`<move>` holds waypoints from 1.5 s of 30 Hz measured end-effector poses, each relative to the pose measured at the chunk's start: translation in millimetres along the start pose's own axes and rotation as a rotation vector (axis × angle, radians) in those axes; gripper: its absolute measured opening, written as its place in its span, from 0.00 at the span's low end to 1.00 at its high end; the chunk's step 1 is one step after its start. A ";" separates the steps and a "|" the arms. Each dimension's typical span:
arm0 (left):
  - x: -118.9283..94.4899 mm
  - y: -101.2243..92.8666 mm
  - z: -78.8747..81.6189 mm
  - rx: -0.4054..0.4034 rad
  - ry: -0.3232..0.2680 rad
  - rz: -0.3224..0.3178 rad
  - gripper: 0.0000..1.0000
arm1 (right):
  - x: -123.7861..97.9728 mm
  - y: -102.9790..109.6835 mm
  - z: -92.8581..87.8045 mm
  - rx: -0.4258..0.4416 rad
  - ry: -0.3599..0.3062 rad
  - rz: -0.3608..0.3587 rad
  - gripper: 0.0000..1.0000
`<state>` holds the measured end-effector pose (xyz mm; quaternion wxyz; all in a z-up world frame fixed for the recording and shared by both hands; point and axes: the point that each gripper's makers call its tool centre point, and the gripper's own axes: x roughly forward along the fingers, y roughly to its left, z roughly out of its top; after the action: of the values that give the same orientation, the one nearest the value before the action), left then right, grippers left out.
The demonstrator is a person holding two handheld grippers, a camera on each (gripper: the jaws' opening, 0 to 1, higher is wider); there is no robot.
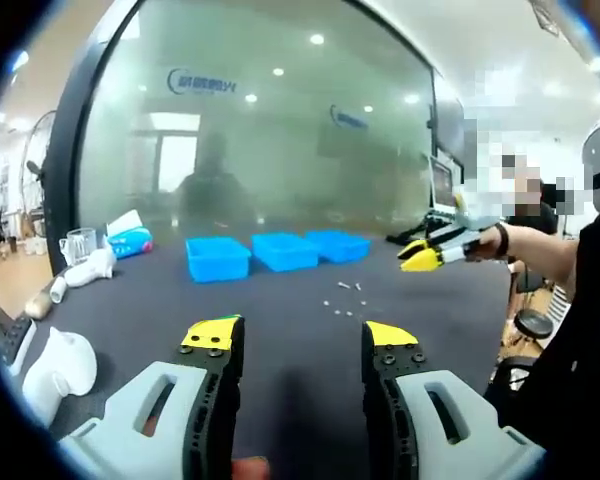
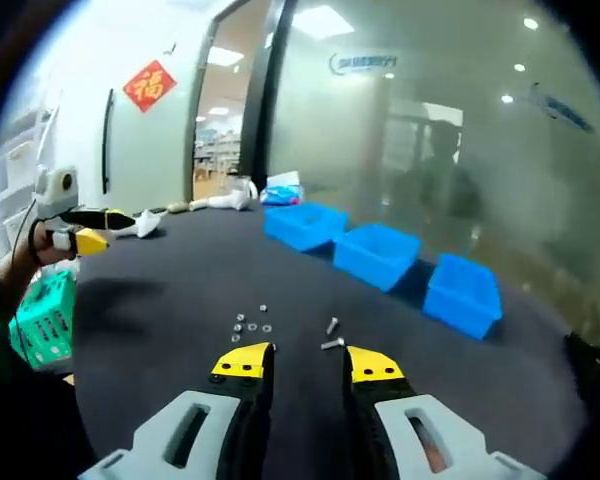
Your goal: Sort the screws, nuts, and washers into the corresponding bins
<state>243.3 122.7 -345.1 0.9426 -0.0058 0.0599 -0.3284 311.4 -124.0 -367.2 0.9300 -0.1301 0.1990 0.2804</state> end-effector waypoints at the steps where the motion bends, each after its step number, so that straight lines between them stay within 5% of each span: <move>1: 0.1 0.3 -0.2 -0.001 0.000 0.000 0.46 | 6.1 -2.8 1.3 0.000 0.012 0.004 0.24; 17: 1.4 0.5 -2.9 -0.015 -0.002 -0.005 0.46 | 80.3 -20.4 -12.2 0.034 0.226 0.057 0.20; 27: 1.4 3.9 -7.5 -0.022 0.001 -0.005 0.46 | 95.6 -27.1 -26.6 0.049 0.291 0.040 0.14; 45: -1.0 4.5 -8.9 -0.028 -0.001 0.002 0.46 | 103.2 -28.7 -33.5 0.075 0.306 0.036 0.02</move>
<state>244.2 127.2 -354.1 0.9427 -0.0192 0.0640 -0.3268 396.7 -110.6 -438.9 0.8878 -0.1330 0.3509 0.2665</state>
